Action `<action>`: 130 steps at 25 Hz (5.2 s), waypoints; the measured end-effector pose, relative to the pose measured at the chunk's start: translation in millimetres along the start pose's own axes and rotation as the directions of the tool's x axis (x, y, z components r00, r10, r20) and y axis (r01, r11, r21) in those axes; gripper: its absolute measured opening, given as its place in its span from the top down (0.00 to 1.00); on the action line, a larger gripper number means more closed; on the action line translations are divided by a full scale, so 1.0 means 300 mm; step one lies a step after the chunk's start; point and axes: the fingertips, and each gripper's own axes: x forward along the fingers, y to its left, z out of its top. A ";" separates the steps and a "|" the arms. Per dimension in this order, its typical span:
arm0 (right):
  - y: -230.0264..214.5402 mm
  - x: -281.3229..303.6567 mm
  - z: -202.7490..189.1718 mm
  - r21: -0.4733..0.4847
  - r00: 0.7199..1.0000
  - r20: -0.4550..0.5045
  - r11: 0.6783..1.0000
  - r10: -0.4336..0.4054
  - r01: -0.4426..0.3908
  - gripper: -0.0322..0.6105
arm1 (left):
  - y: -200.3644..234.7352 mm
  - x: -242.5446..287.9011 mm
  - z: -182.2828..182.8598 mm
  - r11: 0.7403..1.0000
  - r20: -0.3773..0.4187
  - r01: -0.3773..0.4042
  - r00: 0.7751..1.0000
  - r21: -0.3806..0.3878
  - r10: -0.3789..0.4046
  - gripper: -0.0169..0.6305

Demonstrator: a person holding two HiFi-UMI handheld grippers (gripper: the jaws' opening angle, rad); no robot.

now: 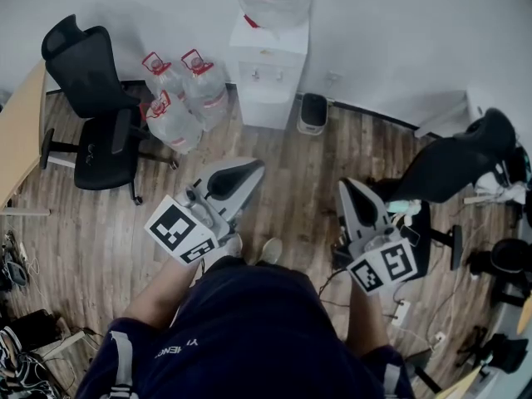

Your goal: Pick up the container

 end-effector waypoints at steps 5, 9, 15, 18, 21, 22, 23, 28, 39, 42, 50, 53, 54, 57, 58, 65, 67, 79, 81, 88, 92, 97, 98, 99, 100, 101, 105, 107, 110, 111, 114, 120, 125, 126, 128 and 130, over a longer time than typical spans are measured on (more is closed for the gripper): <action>-0.067 -0.026 0.013 0.003 1.000 0.005 1.000 0.024 -0.024 0.94 | -0.034 0.062 -0.008 1.000 -0.001 -0.018 1.000 0.010 0.018 0.93; -0.117 -0.022 0.013 0.007 0.999 0.009 0.999 0.034 -0.034 0.94 | -0.035 0.112 -0.019 1.000 -0.007 -0.026 1.000 0.012 0.026 0.93; -0.196 0.010 0.023 0.011 0.999 0.017 1.000 0.029 -0.029 0.94 | -0.006 0.190 -0.017 1.000 -0.005 -0.019 1.000 0.017 0.020 0.93; -0.240 0.032 0.032 0.009 1.000 0.019 1.000 0.018 -0.018 0.94 | 0.025 0.235 -0.021 1.000 -0.006 -0.013 1.000 0.017 0.014 0.93; -0.295 0.066 0.036 0.007 1.000 0.017 1.000 -0.002 0.002 0.94 | 0.071 0.288 -0.032 1.000 -0.007 -0.003 1.000 0.009 0.003 0.93; -0.313 0.081 0.035 0.007 1.000 0.016 1.000 -0.008 0.008 0.94 | 0.089 0.306 -0.036 1.000 -0.008 0.002 1.000 0.007 -0.002 0.93; -0.331 0.097 0.033 0.007 1.000 0.015 1.000 -0.013 0.013 0.94 | 0.106 0.325 -0.040 1.000 -0.008 0.006 1.000 0.006 -0.006 0.93; -0.437 0.204 0.027 0.016 0.999 0.005 0.999 -0.042 0.042 0.94 | 0.221 0.435 -0.057 0.999 -0.018 0.033 0.999 -0.001 -0.033 0.93; -0.707 0.565 0.009 0.058 0.990 -0.041 0.988 -0.138 0.140 0.94 | 0.637 0.656 -0.111 0.997 -0.089 0.062 0.994 -0.042 -0.066 0.93; -0.769 0.668 0.013 0.054 0.985 -0.059 0.985 -0.160 0.163 0.94 | 0.748 0.719 -0.110 0.996 -0.105 0.076 0.991 -0.035 -0.079 0.93; -0.938 0.924 0.022 0.061 0.968 -0.109 0.970 -0.227 0.234 0.94 | 1.021 0.873 -0.142 0.991 -0.160 0.123 0.979 -0.045 -0.129 0.93; -0.993 1.003 0.030 0.056 0.965 -0.109 0.967 -0.240 0.247 0.94 | 1.097 0.924 -0.148 0.990 -0.175 0.141 0.974 -0.031 -0.144 0.93; -1.008 1.021 0.032 0.055 0.963 -0.109 0.966 -0.244 0.251 0.94 | 1.114 0.939 -0.152 0.989 -0.180 0.145 0.972 -0.029 -0.148 0.93; -1.041 1.063 0.029 0.057 0.961 -0.120 0.964 -0.251 0.259 0.94 | 1.149 0.972 -0.166 0.988 -0.190 0.152 0.969 -0.039 -0.157 0.93; -1.053 1.077 0.025 0.057 0.960 -0.123 0.964 -0.250 0.259 0.94 | 1.160 0.980 -0.172 0.987 -0.194 0.155 0.968 -0.036 -0.159 0.93; -1.186 1.157 -0.033 0.051 0.958 -0.158 0.967 -0.240 0.250 0.94 | 1.214 1.057 -0.254 0.989 -0.250 0.142 0.957 -0.042 -0.147 0.93; -1.237 1.184 -0.059 0.050 0.957 -0.173 0.969 -0.231 0.243 0.94 | 1.212 1.083 -0.296 0.990 -0.263 0.131 0.954 -0.054 -0.140 0.93; -1.678 1.271 -0.365 0.087 0.946 -0.265 0.972 -0.188 0.218 0.94 | 1.111 1.362 -0.689 0.990 -0.375 0.047 0.922 -0.132 -0.093 0.93; -1.742 1.286 -0.455 0.094 0.938 -0.292 0.971 -0.185 0.221 0.94 | 1.099 1.406 -0.762 0.989 -0.388 0.042 0.917 -0.143 -0.095 0.93; -1.967 1.329 -0.845 0.114 0.896 -0.396 0.957 -0.203 0.267 0.94 | 1.123 1.510 -1.078 0.984 -0.453 -0.001 0.888 -0.177 -0.081 0.93; -2.077 1.331 -1.073 0.126 0.870 -0.441 0.945 -0.220 0.303 0.94 | 1.160 1.560 -1.324 0.983 -0.499 -0.041 0.865 -0.179 -0.054 0.93; -2.178 1.357 -1.351 0.127 0.847 -0.484 0.940 -0.218 0.315 0.94 | 1.225 1.632 -1.647 0.976 -0.528 -0.108 0.849 -0.189 -0.008 0.92; -2.195 1.366 -1.409 0.125 0.843 -0.493 0.941 -0.216 0.314 0.94 | 1.238 1.647 -1.714 0.976 -0.532 -0.117 0.847 -0.186 0.000 0.92; -2.213 1.373 -1.466 0.122 0.839 -0.500 0.941 -0.215 0.315 0.94 | 1.252 1.664 -1.777 0.975 -0.532 -0.123 0.847 -0.185 0.006 0.91; -2.232 1.379 -1.520 0.119 0.834 -0.507 0.941 -0.216 0.316 0.94 | 1.264 1.681 -1.836 0.975 -0.529 -0.125 0.849 -0.185 0.009 0.91; -2.253 1.382 -1.574 0.116 0.830 -0.513 0.940 -0.219 0.320 0.94 | 1.273 1.697 -1.890 0.974 -0.527 -0.128 0.850 -0.189 0.009 0.91; -2.328 1.398 -1.802 0.110 0.804 -0.550 0.935 -0.224 0.336 0.89 | 1.300 1.727 -2.055 0.971 -0.513 -0.123 0.859 -0.207 0.000 0.90; -2.358 1.409 -1.915 0.114 0.789 -0.573 0.931 -0.224 0.347 0.80 | 1.313 1.719 -2.126 0.969 -0.520 -0.125 0.854 -0.213 -0.004 0.90; -2.407 1.415 -2.063 0.111 0.764 -0.599 0.920 -0.239 0.375 0.76 | 1.357 1.701 -2.251 0.969 -0.540 -0.154 0.841 -0.192 0.027 0.89; -2.423 1.414 -2.107 0.108 0.756 -0.607 0.918 -0.244 0.382 0.74 | 1.376 1.697 -2.299 0.967 -0.547 -0.174 0.836 -0.187 0.045 0.88; -2.469 1.410 -2.234 0.088 0.729 -0.635 0.914 -0.254 0.396 0.73 | 1.433 1.688 -2.459 0.947 -0.577 -0.257 0.810 -0.191 0.103 0.83; -2.510 1.392 -2.480 0.097 0.673 -0.698 0.898 -0.246 0.429 0.69 | 1.534 1.697 -2.768 0.906 -0.669 -0.383 0.723 -0.181 0.172 0.71; -2.525 1.406 -2.574 0.100 0.652 -0.718 0.890 -0.245 0.445 0.67 | 1.643 1.726 -2.916 0.866 -0.698 -0.486 0.661 -0.119 0.275 0.63; -2.530 1.414 -2.586 0.095 0.648 -0.722 0.892 -0.244 0.442 0.67 | 1.657 1.725 -2.943 0.860 -0.710 -0.498 0.645 -0.110 0.282 0.61; -2.541 1.427 -2.606 0.086 0.641 -0.728 0.896 -0.241 0.435 0.67 | 1.680 1.718 -2.998 0.852 -0.731 -0.514 0.619 -0.103 0.285 0.60; -2.553 1.434 -2.621 0.085 0.635 -0.734 0.895 -0.241 0.439 0.67 | 1.697 1.711 -3.043 0.844 -0.746 -0.525 0.606 -0.112 0.277 0.60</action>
